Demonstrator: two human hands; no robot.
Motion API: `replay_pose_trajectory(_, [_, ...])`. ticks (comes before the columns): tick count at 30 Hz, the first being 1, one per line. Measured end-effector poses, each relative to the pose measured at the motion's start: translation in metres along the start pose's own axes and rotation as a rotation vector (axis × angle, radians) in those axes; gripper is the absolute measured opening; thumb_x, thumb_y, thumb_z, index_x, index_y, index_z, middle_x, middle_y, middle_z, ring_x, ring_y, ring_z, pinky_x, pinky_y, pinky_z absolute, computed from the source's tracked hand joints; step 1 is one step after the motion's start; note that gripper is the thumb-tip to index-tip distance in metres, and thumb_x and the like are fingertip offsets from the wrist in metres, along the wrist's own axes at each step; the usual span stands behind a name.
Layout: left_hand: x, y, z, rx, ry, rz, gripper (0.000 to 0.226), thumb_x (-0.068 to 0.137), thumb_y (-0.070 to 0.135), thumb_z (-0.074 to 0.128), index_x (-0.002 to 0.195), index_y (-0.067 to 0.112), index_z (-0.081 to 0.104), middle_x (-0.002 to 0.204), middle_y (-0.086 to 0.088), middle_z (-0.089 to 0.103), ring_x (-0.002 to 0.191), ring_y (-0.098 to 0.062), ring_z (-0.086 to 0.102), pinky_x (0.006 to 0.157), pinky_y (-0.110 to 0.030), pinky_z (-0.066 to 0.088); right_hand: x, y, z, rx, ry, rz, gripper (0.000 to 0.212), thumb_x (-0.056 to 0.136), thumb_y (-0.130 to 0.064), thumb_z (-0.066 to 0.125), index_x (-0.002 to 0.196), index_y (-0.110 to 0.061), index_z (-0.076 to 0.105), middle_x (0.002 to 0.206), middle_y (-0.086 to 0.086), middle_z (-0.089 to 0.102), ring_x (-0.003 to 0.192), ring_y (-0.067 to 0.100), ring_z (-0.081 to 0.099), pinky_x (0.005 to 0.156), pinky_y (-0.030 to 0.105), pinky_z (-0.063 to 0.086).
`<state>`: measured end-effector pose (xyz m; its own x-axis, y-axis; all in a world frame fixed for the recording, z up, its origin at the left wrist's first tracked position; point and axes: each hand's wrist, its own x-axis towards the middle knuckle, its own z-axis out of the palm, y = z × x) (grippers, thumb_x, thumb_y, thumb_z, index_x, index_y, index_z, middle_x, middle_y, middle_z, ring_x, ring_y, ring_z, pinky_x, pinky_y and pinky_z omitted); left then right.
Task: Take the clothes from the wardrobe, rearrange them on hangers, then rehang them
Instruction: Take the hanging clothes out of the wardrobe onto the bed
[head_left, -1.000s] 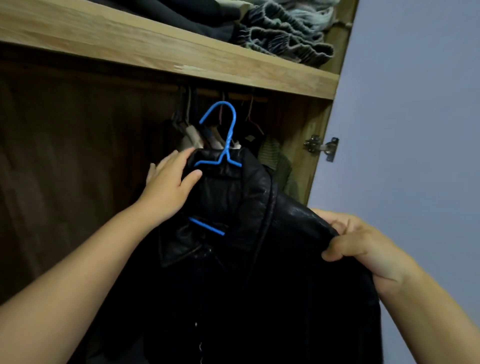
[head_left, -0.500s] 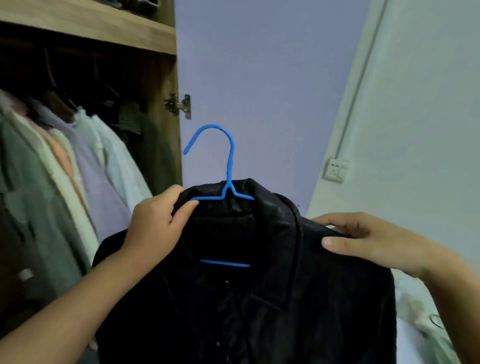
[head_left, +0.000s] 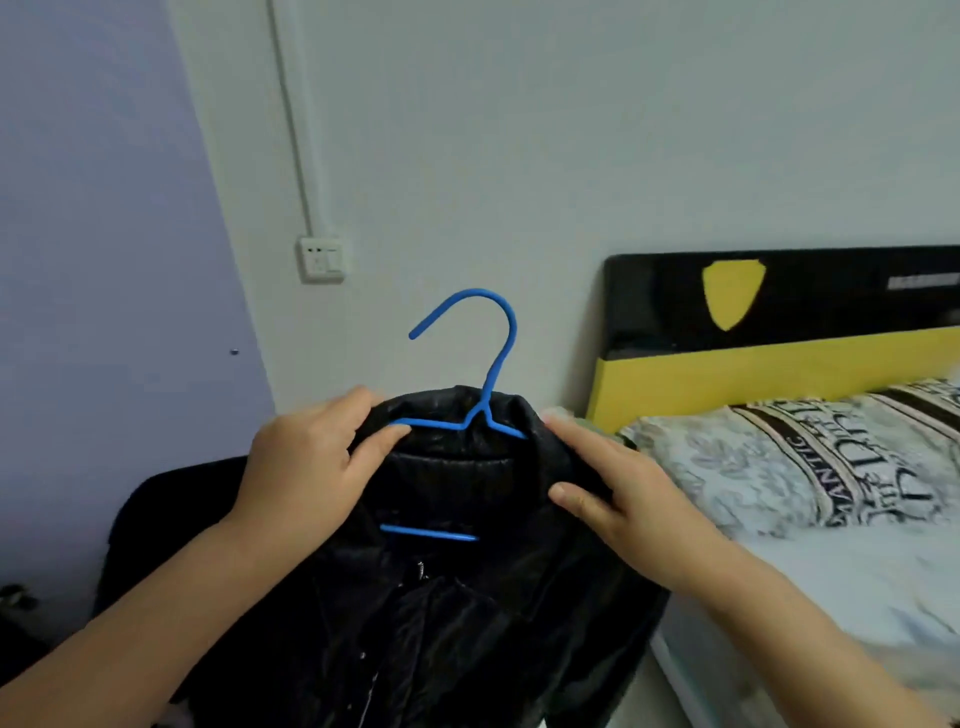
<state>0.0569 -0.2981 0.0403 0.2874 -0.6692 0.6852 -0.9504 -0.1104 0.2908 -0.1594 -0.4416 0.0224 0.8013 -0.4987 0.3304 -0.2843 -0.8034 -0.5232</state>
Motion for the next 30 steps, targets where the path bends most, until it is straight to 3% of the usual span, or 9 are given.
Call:
replay_pose_trajectory(2, [0.008, 0.026, 0.02, -0.076, -0.029, 0.056, 0.031, 0.078, 0.036, 0.059, 0.072, 0.006, 0.061, 0.043, 0.014, 0.023, 0.036, -0.003, 0.024, 0.041, -0.019, 0.031, -0.027, 0.016, -0.02, -0.01, 0.027, 0.071, 0.051, 0.085, -0.038, 0.058, 0.132, -0.043, 0.04, 0.123, -0.017, 0.056, 0.115, 0.004, 0.051, 0.092, 0.017, 0.038])
replay_pose_trajectory(5, [0.018, 0.068, 0.051, -0.163, -0.047, 0.144, 0.044, 0.079, 0.044, 0.046, 0.074, 0.004, 0.063, 0.043, -0.001, 0.045, 0.036, -0.017, 0.04, 0.042, -0.035, 0.044, -0.068, 0.036, -0.051, -0.005, 0.094, 0.174, 0.046, 0.08, -0.045, 0.056, 0.124, -0.05, 0.041, 0.115, -0.023, 0.058, 0.106, -0.005, 0.053, 0.086, 0.014, 0.041])
replay_pose_trajectory(8, [0.023, 0.116, 0.081, -0.248, -0.082, 0.177, 0.049, 0.078, 0.048, 0.042, 0.078, 0.005, 0.066, 0.049, -0.005, 0.056, 0.041, -0.024, 0.052, 0.046, -0.039, 0.048, -0.113, 0.056, -0.084, -0.024, 0.149, 0.264, 0.046, 0.081, -0.045, 0.058, 0.124, -0.049, 0.042, 0.109, -0.024, 0.059, 0.1, -0.005, 0.056, 0.083, 0.016, 0.044])
replay_pose_trajectory(13, [0.024, 0.209, 0.13, -0.38, -0.098, 0.284, 0.049, 0.079, 0.047, 0.043, 0.078, 0.004, 0.066, 0.044, -0.006, 0.052, 0.039, -0.026, 0.05, 0.043, -0.031, 0.041, -0.193, 0.09, -0.147, -0.09, 0.194, 0.379, 0.054, 0.081, -0.041, 0.066, 0.13, -0.041, 0.043, 0.114, -0.02, 0.06, 0.105, 0.0, 0.056, 0.087, 0.022, 0.046])
replay_pose_trajectory(17, [0.02, 0.285, 0.165, -0.472, -0.153, 0.337, 0.043, 0.079, 0.045, 0.052, 0.083, 0.005, 0.067, 0.047, -0.007, 0.055, 0.04, -0.027, 0.052, 0.046, -0.021, 0.036, -0.26, 0.108, -0.192, -0.156, 0.214, 0.509, 0.071, 0.076, -0.044, 0.073, 0.128, -0.058, 0.026, 0.118, -0.03, 0.055, 0.108, -0.007, 0.052, 0.088, 0.015, 0.042])
replay_pose_trajectory(19, [0.019, 0.323, 0.177, -0.539, -0.192, 0.361, 0.033, 0.078, 0.036, 0.059, 0.086, 0.006, 0.068, 0.05, 0.001, 0.056, 0.04, -0.019, 0.05, 0.048, -0.019, 0.037, -0.292, 0.112, -0.21, -0.205, 0.268, 0.594, 0.072, 0.076, -0.042, 0.072, 0.126, -0.062, 0.023, 0.11, -0.036, 0.054, 0.102, -0.007, 0.053, 0.083, 0.013, 0.041])
replay_pose_trajectory(22, [0.025, 0.378, 0.191, -0.652, -0.236, 0.443, 0.015, 0.079, 0.031, 0.063, 0.076, 0.016, 0.061, 0.051, 0.015, 0.043, 0.045, -0.002, 0.042, 0.045, -0.017, 0.031, -0.33, 0.113, -0.239, -0.268, 0.374, 0.718, 0.062, 0.073, -0.042, 0.073, 0.119, -0.06, 0.035, 0.1, -0.031, 0.059, 0.094, -0.004, 0.057, 0.077, 0.014, 0.043])
replay_pose_trajectory(26, [0.044, 0.444, 0.209, -0.794, -0.311, 0.524, 0.029, 0.082, 0.044, 0.057, 0.082, 0.015, 0.063, 0.049, -0.003, 0.054, 0.043, -0.021, 0.051, 0.044, -0.023, 0.033, -0.362, 0.106, -0.289, -0.303, 0.554, 0.829, 0.039, 0.063, -0.044, 0.073, 0.096, -0.05, 0.054, 0.085, -0.021, 0.066, 0.083, -0.004, 0.06, 0.071, 0.022, 0.048])
replay_pose_trajectory(30, [0.081, 0.516, 0.256, -0.927, -0.334, 0.591, 0.02, 0.081, 0.04, 0.055, 0.083, 0.021, 0.061, 0.058, -0.005, 0.06, 0.053, -0.021, 0.056, 0.052, -0.035, 0.043, -0.379, 0.134, -0.333, -0.47, 0.746, 0.959, 0.031, 0.059, -0.049, 0.07, 0.08, -0.026, 0.065, 0.071, -0.004, 0.067, 0.073, 0.015, 0.062, 0.068, 0.037, 0.049])
